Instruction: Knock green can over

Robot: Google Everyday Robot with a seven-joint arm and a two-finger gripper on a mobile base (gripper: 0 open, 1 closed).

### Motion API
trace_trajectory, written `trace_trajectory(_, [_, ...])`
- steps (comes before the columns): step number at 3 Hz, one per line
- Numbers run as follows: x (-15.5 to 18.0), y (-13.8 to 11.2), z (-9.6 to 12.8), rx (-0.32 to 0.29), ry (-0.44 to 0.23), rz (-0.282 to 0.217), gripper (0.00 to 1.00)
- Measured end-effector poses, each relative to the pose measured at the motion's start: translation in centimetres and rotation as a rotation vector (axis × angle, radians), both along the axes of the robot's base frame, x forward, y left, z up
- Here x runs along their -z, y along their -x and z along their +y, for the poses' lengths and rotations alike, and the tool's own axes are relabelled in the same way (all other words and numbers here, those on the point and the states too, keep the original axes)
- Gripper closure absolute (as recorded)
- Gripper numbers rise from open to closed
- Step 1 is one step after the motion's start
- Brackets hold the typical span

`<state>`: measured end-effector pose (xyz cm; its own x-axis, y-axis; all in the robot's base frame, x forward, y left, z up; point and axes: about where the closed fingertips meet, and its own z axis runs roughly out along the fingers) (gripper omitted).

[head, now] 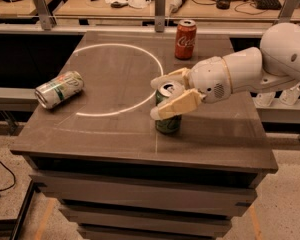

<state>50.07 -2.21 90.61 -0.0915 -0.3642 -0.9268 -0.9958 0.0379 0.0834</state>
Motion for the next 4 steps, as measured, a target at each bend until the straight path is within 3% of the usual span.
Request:
trace_trajectory(2, [-0.1,0.1,0.4,-0.009,0.001,-0.001,0.86])
trace_trajectory(3, [-0.1,0.2,0.6,-0.009,0.012,-0.002,1.00])
trace_trajectory(4, [-1.4,-0.3,1.4,-0.012,0.102,-0.017,1.00])
